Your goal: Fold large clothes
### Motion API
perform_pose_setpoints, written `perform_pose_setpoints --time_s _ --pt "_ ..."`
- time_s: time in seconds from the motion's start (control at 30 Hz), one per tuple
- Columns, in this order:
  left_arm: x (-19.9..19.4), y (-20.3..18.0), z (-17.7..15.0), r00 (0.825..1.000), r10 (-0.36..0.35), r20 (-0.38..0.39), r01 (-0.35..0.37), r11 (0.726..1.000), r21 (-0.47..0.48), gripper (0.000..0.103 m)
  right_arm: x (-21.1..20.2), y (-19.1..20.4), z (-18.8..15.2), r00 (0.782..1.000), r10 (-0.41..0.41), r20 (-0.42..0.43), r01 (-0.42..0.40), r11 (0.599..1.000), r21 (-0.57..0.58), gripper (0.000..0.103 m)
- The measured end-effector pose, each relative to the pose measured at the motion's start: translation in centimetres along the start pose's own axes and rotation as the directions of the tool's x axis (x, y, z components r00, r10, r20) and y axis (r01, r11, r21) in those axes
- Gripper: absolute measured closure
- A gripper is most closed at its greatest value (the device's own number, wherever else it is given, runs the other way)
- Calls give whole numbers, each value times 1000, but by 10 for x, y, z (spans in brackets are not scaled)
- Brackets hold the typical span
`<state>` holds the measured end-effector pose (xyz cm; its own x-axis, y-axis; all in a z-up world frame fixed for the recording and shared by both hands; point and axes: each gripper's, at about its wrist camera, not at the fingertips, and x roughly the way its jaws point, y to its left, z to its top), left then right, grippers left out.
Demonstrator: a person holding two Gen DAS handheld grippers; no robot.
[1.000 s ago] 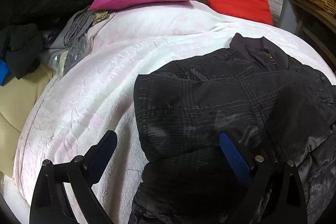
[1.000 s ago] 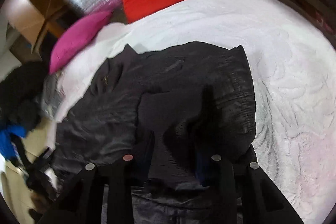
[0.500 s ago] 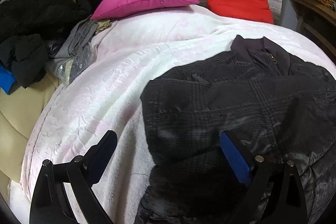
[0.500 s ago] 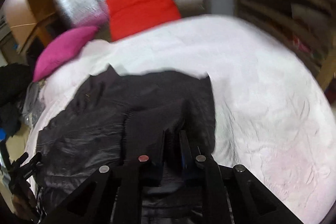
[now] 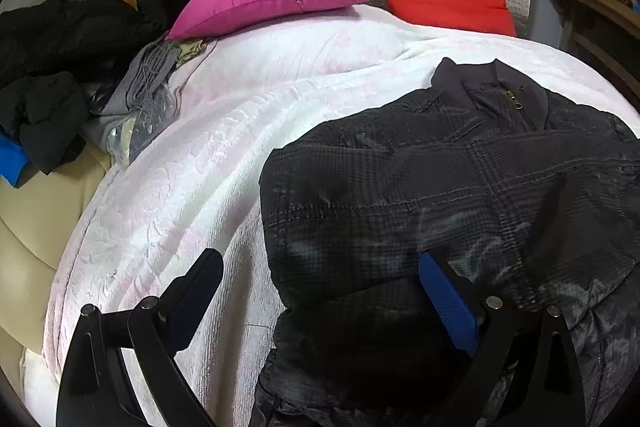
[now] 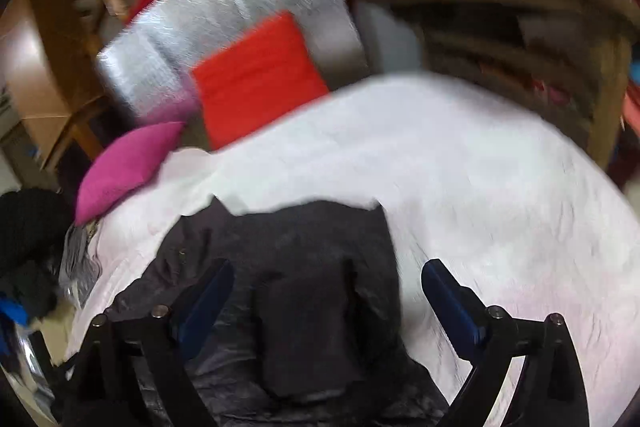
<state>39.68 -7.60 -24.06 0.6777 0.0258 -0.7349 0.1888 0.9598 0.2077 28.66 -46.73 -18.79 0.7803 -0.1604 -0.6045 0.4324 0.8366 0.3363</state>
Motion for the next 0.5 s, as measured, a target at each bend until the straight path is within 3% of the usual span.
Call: perform_pose_setpoints --time_s 0.1,0.23,0.4,0.5 --pt "-3 -5 -2 1000 8 15 -8 1000 19 5 -1 28 -5 1000 21 14 -20 995 -96 7" --pt "-4 -6 -3 1000 14 22 -15 999 36 5 10 68 -23 995 83 -49 -92 970 -225 17" --pt "-5 -4 -5 1000 13 26 -14 999 37 5 34 108 -56 988 74 -137 -117 932 -343 23" --pt "-4 -3 -6 1000 12 23 -13 999 41 5 53 115 -75 977 16 -213 -98 919 -383 24"
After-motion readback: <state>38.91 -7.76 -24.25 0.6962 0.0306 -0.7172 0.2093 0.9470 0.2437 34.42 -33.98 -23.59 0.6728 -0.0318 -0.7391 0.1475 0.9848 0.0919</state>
